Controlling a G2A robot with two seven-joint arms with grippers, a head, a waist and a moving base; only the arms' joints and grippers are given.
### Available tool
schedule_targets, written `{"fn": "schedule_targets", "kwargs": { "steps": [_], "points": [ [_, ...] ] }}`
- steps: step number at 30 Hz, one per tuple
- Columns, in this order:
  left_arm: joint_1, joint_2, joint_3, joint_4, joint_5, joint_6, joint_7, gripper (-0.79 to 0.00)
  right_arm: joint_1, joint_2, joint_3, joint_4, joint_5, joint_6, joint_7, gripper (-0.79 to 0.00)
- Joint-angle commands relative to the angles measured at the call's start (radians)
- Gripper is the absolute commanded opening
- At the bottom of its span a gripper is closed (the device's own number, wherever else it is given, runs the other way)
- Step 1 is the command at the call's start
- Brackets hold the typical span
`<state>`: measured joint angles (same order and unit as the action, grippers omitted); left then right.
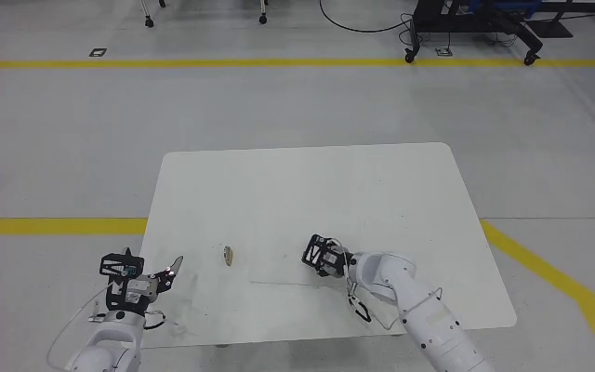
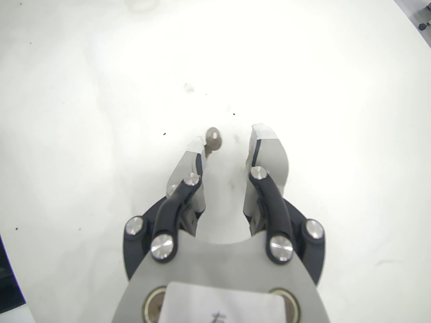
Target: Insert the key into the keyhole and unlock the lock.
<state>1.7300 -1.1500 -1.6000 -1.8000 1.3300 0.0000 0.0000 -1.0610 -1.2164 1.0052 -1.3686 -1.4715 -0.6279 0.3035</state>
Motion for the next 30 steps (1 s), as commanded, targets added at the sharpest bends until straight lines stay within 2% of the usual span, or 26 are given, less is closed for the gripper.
{"fn": "schedule_targets", "kwargs": {
  "steps": [1, 9, 15, 19, 24, 30],
  "points": [
    [0.0, 0.0, 0.0, 0.0, 0.0, 0.0, 0.0, 0.0, 0.001, 0.001, -0.005, 0.001, -0.008, -0.014, -0.012, -0.785],
    [0.0, 0.0, 0.0, 0.0, 0.0, 0.0, 0.0, 0.0, -0.025, 0.012, 0.022, -0.022, -0.024, -0.029, -0.092, -0.785],
    [0.0, 0.0, 0.0, 0.0, 0.0, 0.0, 0.0, 0.0, -0.086, 0.029, 0.094, -0.069, -0.005, 0.005, -0.238, -0.785],
    [0.0, 0.0, 0.0, 0.0, 0.0, 0.0, 0.0, 0.0, -0.127, 0.035, 0.155, -0.074, 0.063, 0.045, -0.366, -0.785],
    [0.0, 0.0, 0.0, 0.0, 0.0, 0.0, 0.0, 0.0, -0.149, 0.038, 0.221, -0.027, 0.224, 0.021, -0.487, -0.785],
    [0.0, 0.0, 0.0, 0.0, 0.0, 0.0, 0.0, 0.0, -0.131, 0.042, 0.25, 0.023, 0.321, -0.051, -0.469, -0.785]
  ]
}}
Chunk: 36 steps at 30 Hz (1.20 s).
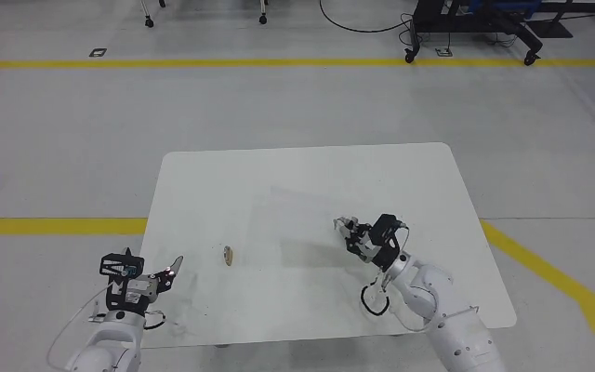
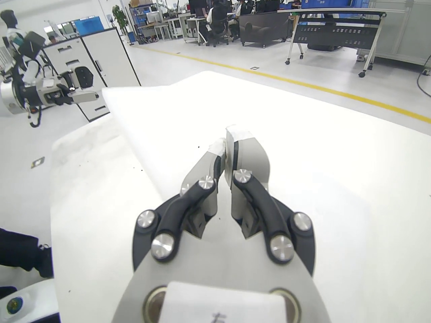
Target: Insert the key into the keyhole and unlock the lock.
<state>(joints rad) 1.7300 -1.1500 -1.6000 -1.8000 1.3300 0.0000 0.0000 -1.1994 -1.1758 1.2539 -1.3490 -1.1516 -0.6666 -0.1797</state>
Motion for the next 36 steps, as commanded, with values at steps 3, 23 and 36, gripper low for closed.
{"fn": "schedule_targets", "kwargs": {
  "steps": [3, 23, 36],
  "points": [
    [0.0, 0.0, 0.0, 0.0, 0.0, 0.0, 0.0, 0.0, 0.026, 0.002, -0.006, 0.008, -0.024, -0.018, 0.054, -0.785],
    [0.099, 0.009, -0.052, -0.286, 0.116, -0.084, -0.013, 0.0, 0.06, -0.003, -0.065, 0.001, -0.091, 0.002, 0.157, -0.785],
    [-0.18, 0.008, 0.239, -0.406, 0.288, -0.297, -0.526, 0.0, 0.158, -0.027, -0.174, 0.103, -0.187, 0.022, 0.075, -0.785]
  ]
}}
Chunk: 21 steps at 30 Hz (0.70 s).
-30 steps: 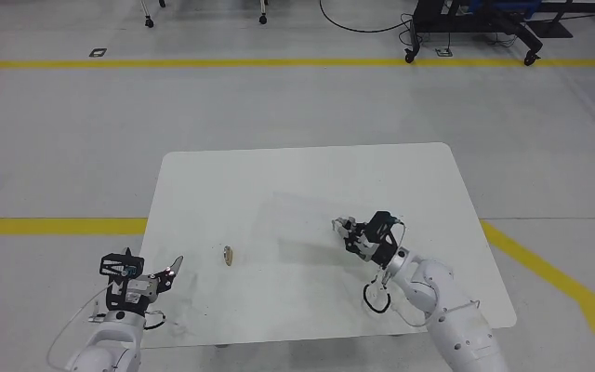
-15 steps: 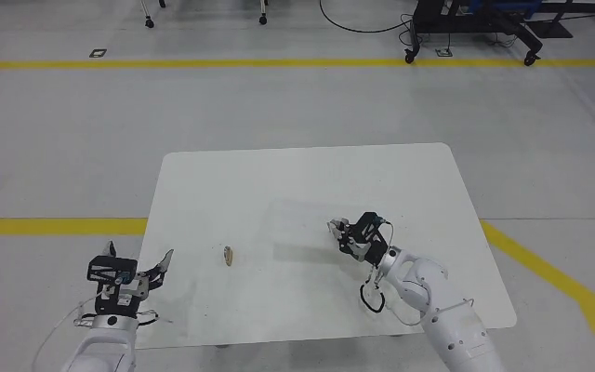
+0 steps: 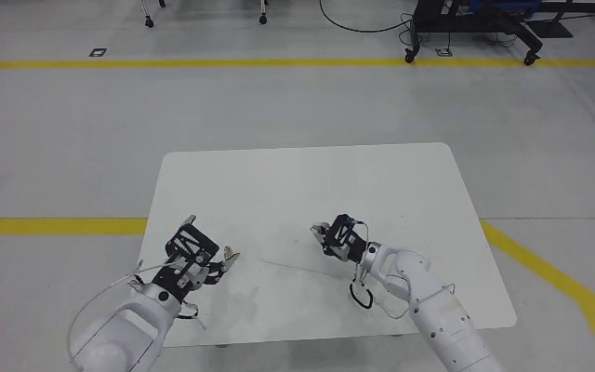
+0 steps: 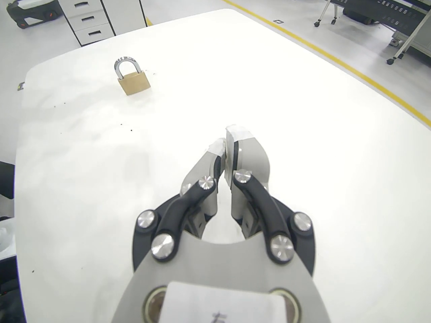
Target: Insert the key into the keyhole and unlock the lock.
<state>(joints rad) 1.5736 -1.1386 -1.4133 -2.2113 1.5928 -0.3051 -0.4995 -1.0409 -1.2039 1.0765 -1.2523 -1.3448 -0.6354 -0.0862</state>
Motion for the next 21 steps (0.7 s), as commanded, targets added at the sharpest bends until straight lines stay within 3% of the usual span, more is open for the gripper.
{"fn": "schedule_targets", "kwargs": {
  "steps": [1, 5, 11, 19, 21],
  "points": [
    [-0.04, -0.007, 0.082, 0.012, 0.033, 0.019, -0.037, 0.0, -0.002, 0.001, 0.011, 0.013, 0.027, -0.017, -0.039, -0.785],
    [-0.078, -0.017, 0.154, 0.042, 0.022, 0.045, -0.049, 0.0, -0.013, 0.003, 0.053, 0.028, 0.179, -0.097, -0.095, -0.785],
    [-0.091, -0.021, 0.167, 0.063, -0.005, 0.055, -0.054, 0.0, -0.043, 0.015, 0.113, 0.03, 0.439, -0.276, -0.055, -0.785],
    [-0.089, -0.021, 0.169, 0.062, -0.015, 0.054, -0.047, 0.0, -0.066, 0.023, 0.147, -0.001, 0.463, -0.24, -0.024, -0.785],
    [-0.072, -0.023, 0.152, 0.06, -0.152, 0.031, -0.015, 0.0, -0.066, 0.023, 0.147, -0.001, 0.463, -0.24, -0.024, -0.785]
  ]
}}
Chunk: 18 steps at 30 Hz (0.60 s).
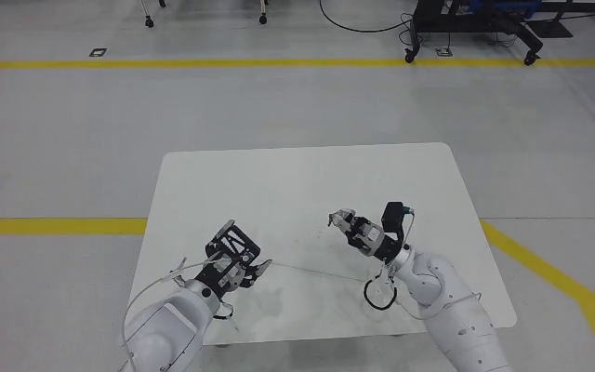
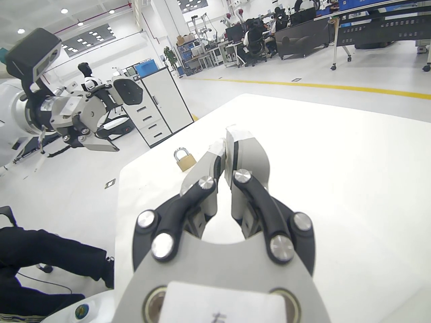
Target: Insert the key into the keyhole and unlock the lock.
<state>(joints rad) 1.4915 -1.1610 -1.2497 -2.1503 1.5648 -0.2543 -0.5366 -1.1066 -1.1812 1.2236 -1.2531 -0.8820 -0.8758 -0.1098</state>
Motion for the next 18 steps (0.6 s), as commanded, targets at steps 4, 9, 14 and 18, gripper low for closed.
{"fn": "schedule_targets", "kwargs": {
  "steps": [4, 9, 14, 18],
  "points": [
    [-0.013, 0.007, -0.115, 0.061, -0.656, -0.25, -0.04, 0.0, -0.003, -0.002, -0.007, -0.006, 0.05, -0.005, 0.023, -0.785],
    [-0.115, 0.027, -0.147, 0.189, -1.343, -0.38, -0.308, 0.0, 0.022, -0.01, -0.031, 0.036, 0.271, -0.052, 0.088, -0.785],
    [-0.287, 0.035, -0.072, 0.344, -1.804, -0.278, -0.583, 0.0, 0.071, -0.006, -0.061, 0.102, 0.513, -0.12, 0.275, -0.785],
    [-0.385, 0.026, 0.002, 0.44, -1.735, -0.259, -0.558, 0.0, 0.101, 0.002, -0.081, 0.127, 0.707, -0.137, 0.424, -0.785]
  ]
}}
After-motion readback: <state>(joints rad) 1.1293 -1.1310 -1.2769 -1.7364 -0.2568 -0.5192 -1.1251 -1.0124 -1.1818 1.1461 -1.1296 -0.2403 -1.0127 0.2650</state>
